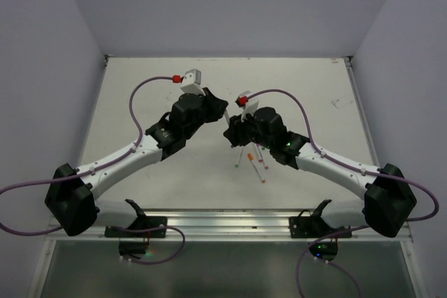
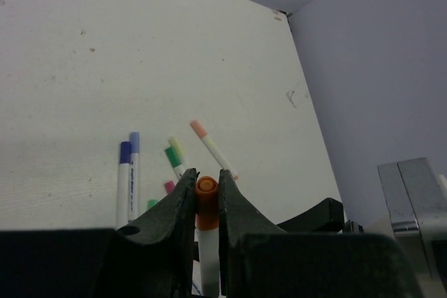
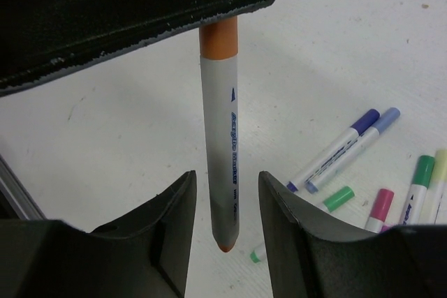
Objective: Open the pen caps
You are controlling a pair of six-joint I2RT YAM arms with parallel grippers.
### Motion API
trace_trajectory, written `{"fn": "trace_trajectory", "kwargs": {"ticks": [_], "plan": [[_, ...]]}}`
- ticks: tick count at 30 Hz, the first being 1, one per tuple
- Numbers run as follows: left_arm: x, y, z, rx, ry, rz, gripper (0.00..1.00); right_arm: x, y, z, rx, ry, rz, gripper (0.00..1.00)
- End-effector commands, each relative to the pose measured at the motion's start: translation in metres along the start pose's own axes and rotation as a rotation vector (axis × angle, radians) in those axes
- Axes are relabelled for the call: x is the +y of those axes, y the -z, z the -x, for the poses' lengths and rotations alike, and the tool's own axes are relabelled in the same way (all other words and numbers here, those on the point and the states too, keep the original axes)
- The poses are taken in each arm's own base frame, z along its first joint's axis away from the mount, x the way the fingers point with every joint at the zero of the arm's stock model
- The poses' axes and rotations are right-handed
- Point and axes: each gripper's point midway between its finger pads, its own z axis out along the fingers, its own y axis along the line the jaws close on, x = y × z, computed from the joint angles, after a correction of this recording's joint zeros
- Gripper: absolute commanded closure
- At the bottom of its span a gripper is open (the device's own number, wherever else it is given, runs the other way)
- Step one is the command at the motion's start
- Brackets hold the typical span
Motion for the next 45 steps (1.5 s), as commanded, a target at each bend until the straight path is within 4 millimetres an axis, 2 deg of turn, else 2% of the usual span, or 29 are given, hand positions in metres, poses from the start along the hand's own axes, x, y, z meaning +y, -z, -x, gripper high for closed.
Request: {"fn": "trace_trajectory", "kwargs": {"ticks": [1,7,11,12,14,22,32,42,45], "plan": [[-0.011,0.005,0.018,-0.065,0.045,-0.039,1.00,0.015,0.000,0.040,-0.110,0.001,0.045,0.56],[-0.009,0.006,0.016,-0.059,0.047,-0.036,1.00,0.017,0.002,0.051,-0.136,0.011,0.046,0.63],[-0.012,0.007,0.019,-0.066,0.055,-0.045,1.00,0.015,0.001,0.049,-0.128,0.017,0.040,0.83],[-0.012,0.007,0.019,-0.066,0.052,-0.045,1.00,0.015,0.001,0.047,-0.124,0.016,0.041,0.94],[-0.012,0.007,0.022,-0.073,0.045,-0.039,1.00,0.013,0.001,0.041,-0.111,0.016,0.037,1.00],[-0.012,0.011,0.042,-0.114,0.032,-0.018,1.00,0.007,0.007,0.014,-0.065,0.040,0.033,1.00],[0.002,0.005,0.090,-0.210,0.064,-0.002,1.00,-0.002,0.015,-0.036,0.014,0.008,0.030,1.00],[0.006,0.005,0.136,-0.371,0.081,0.045,1.00,0.005,0.016,-0.067,0.064,-0.041,0.040,1.00],[-0.001,0.004,0.152,-0.421,0.082,0.035,1.00,0.008,0.014,-0.074,0.077,-0.046,0.039,1.00]]}}
